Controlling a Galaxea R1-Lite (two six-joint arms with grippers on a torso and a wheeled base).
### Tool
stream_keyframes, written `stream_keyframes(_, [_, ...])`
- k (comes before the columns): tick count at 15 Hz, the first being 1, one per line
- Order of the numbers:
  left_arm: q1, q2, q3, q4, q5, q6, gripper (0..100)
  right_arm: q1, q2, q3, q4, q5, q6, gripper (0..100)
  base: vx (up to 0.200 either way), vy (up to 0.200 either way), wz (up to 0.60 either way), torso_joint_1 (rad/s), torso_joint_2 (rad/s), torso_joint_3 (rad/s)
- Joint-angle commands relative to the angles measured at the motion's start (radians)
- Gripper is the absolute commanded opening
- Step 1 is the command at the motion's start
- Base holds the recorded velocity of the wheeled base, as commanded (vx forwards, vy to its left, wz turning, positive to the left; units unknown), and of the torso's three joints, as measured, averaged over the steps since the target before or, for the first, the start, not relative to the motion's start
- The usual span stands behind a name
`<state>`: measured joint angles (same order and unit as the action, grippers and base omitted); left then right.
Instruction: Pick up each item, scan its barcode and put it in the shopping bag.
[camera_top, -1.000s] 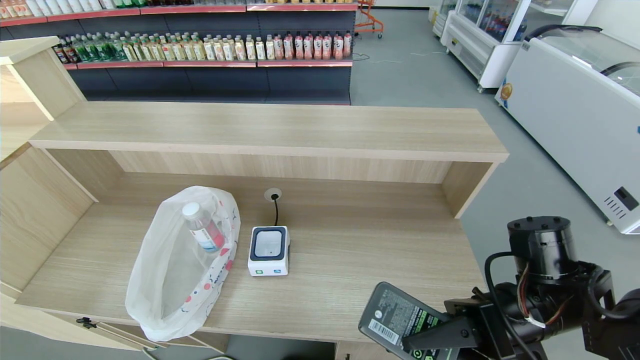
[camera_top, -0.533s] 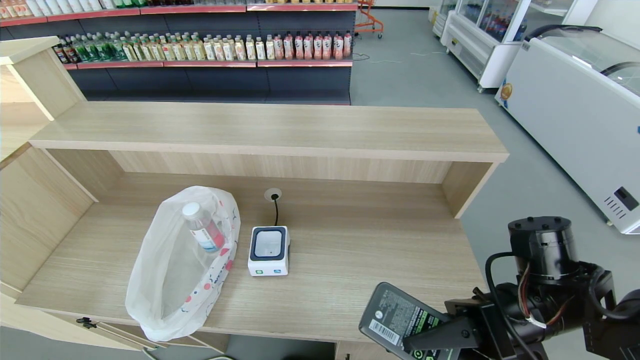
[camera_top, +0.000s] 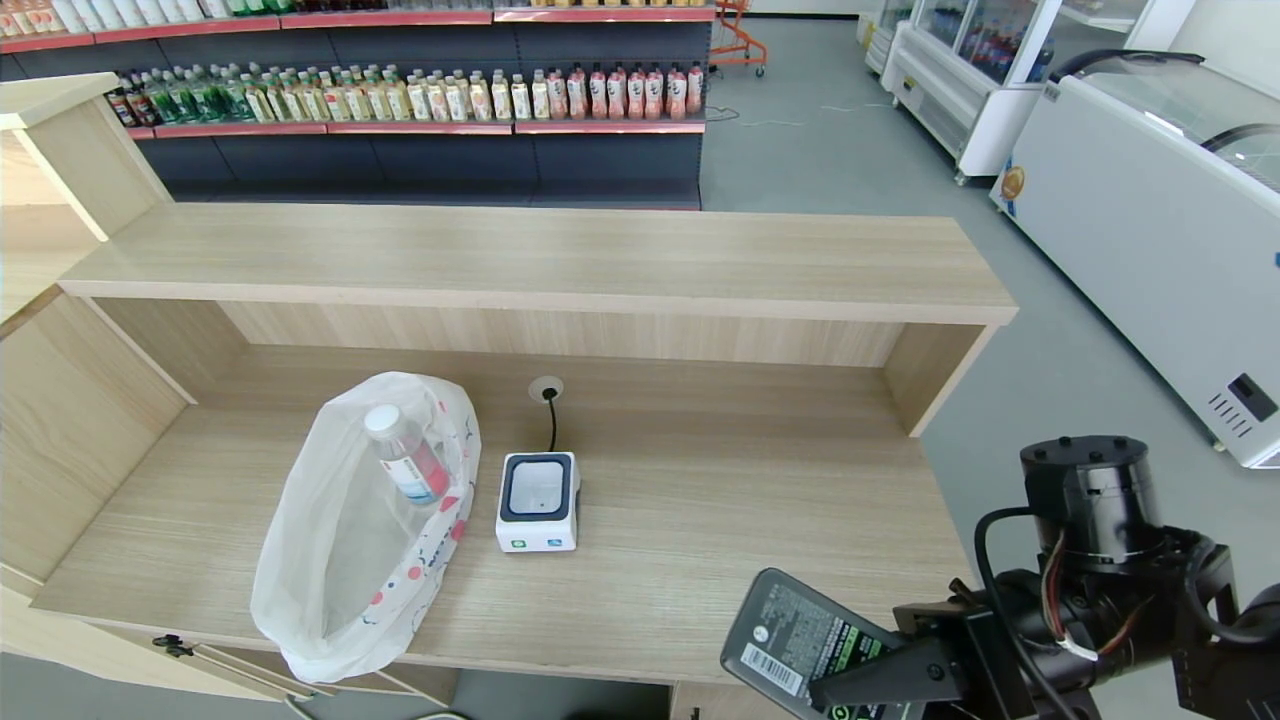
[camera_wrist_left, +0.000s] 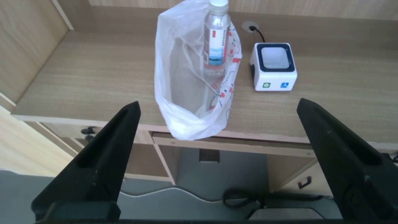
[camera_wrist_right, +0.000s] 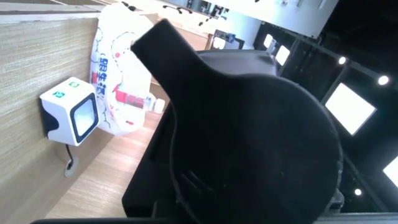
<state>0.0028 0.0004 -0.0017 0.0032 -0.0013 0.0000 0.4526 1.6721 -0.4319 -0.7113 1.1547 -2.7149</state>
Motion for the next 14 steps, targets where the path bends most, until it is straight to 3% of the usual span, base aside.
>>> stream_keyframes(1, [0.000,0.000,0.000,0.000,0.000,0.000,100,0.000,-0.002,0.007,0.000,0.002,-0.002,0,0.000,0.000,0.00,0.000,0.00,0.000])
stream_keyframes(3, [0.000,0.000,0.000,0.000,0.000,0.000,100,0.000,-0.017,0.010,0.003,0.000,0.030,0,0.000,0.000,0.00,0.000,0.00,0.000])
stream_keyframes(5, [0.000,0.000,0.000,0.000,0.001,0.000,100,-0.045,-0.140,0.005,0.003,-0.003,0.333,0,0.000,0.000,0.00,0.000,0.00,0.000])
stream_keyframes(6, [0.000,0.000,0.000,0.000,0.000,0.000,100,-0.114,-0.181,0.012,0.007,-0.009,0.452,0,0.000,0.000,0.00,0.000,0.00,0.000])
stream_keyframes(7, [0.000,0.000,0.000,0.000,0.000,0.000,100,-0.308,-0.298,0.036,0.070,-0.141,0.745,0,0.000,0.000,0.00,0.000,0.00,0.000])
stream_keyframes(8, [0.000,0.000,0.000,0.000,0.000,0.000,100,-0.434,-0.390,0.032,0.141,-0.250,0.917,0,0.000,0.000,0.00,0.000,0.00,0.000])
stream_keyframes(10, [0.000,0.000,0.000,0.000,0.000,0.000,100,-0.612,-0.428,0.032,0.239,-0.265,1.083,0,0.000,0.000,0.00,0.000,0.00,0.000])
stream_keyframes(12, [0.000,0.000,0.000,0.000,0.000,0.000,100,-0.611,-0.462,-0.027,0.372,-0.253,1.417,0,0.000,0.000,0.00,0.000,0.00,0.000])
stream_keyframes(13, [0.000,0.000,0.000,0.000,0.000,0.000,100,-0.614,-0.485,-0.056,0.377,-0.273,1.733,0,0.000,0.000,0.00,0.000,0.00,0.000])
stream_keyframes(14, [0.000,0.000,0.000,0.000,0.000,0.000,100,-0.620,-0.497,-0.060,0.375,-0.303,1.842,0,0.000,0.000,0.00,0.000,0.00,0.000])
